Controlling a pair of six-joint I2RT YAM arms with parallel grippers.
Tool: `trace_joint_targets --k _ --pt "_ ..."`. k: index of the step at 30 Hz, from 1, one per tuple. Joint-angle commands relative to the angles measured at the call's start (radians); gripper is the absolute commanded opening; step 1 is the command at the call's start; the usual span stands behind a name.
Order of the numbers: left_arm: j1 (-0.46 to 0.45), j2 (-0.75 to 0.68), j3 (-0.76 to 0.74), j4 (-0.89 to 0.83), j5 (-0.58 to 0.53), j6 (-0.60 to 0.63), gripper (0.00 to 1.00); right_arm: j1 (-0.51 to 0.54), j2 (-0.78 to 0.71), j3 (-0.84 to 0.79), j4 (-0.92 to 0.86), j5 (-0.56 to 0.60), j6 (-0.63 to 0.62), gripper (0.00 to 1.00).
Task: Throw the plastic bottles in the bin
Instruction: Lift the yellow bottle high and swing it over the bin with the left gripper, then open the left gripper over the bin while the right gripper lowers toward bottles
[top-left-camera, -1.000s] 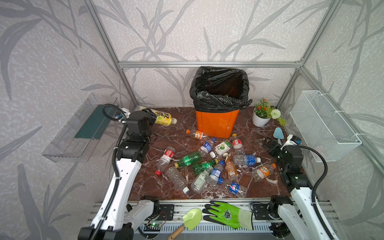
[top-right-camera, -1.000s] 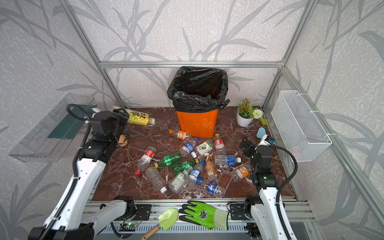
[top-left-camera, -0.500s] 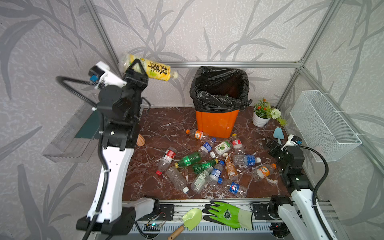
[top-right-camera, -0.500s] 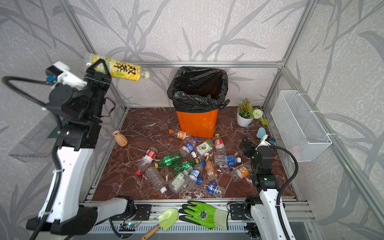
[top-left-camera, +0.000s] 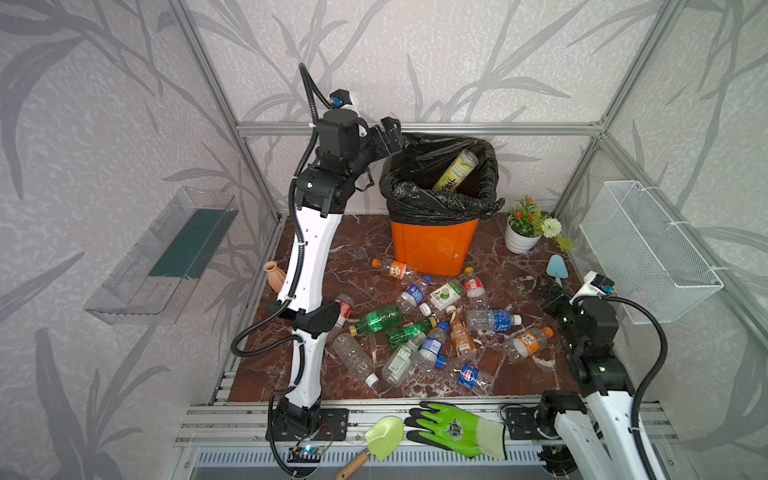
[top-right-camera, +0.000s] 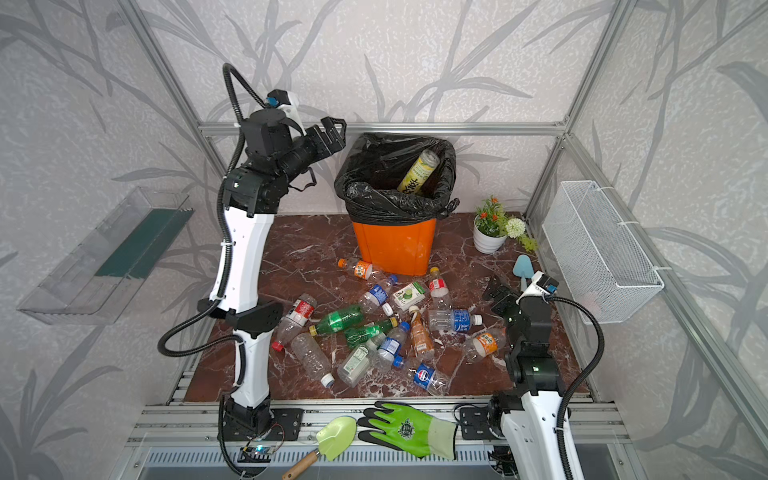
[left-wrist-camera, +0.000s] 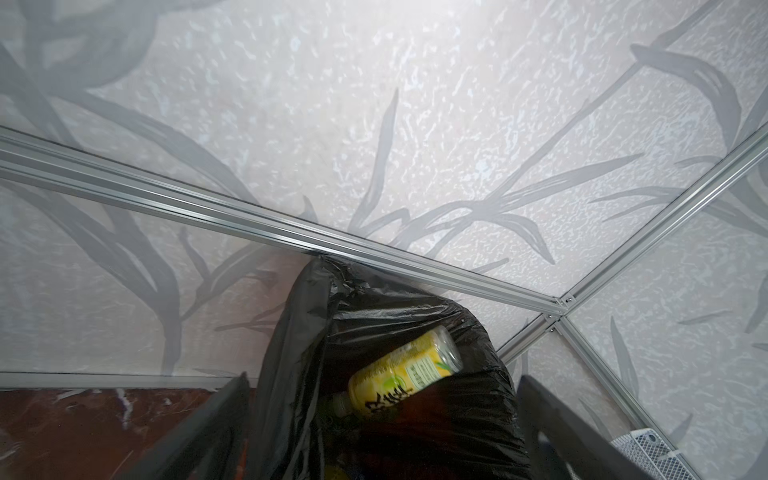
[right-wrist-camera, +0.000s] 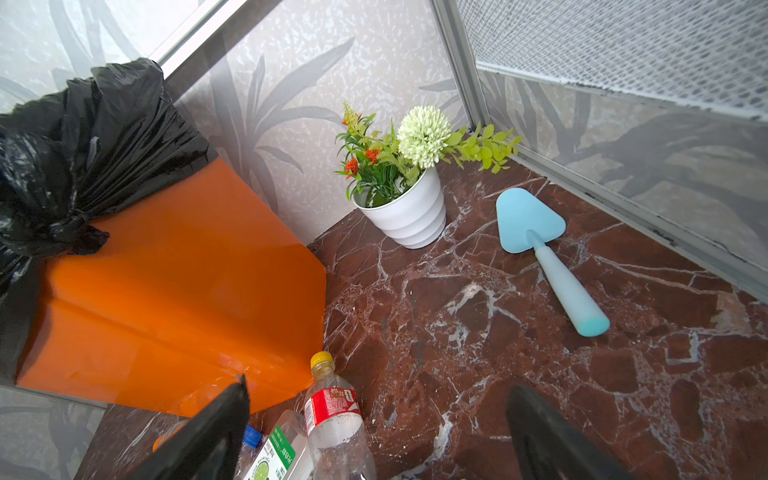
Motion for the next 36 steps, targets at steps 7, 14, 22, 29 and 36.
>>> trace_joint_targets --k 7,14,22,29,36 --pt "-0.001 -0.594 -1.049 0.580 -0.115 0.083 0.99 -0.006 0.040 -0.010 -0.023 -0.005 0.009 0.97" --pt "0.025 -0.816 -1.444 0.492 -0.256 0.140 0.99 -0.006 0.176 0.008 -0.072 -0.087 0.085 0.94" --pt "0.039 -0.955 -1.736 0.476 -0.344 0.067 0.99 -0.007 0.202 0.025 -0.303 -0.035 0.167 0.88" --pt "0.042 -0.928 -1.743 0.482 -0.356 0.098 0.99 -0.006 0.111 0.024 -0.555 0.007 0.188 0.87" --pt "0.049 -0.908 -1.753 0.513 -0.340 0.109 0.99 -0.006 0.079 0.024 -0.670 0.001 0.176 0.85"
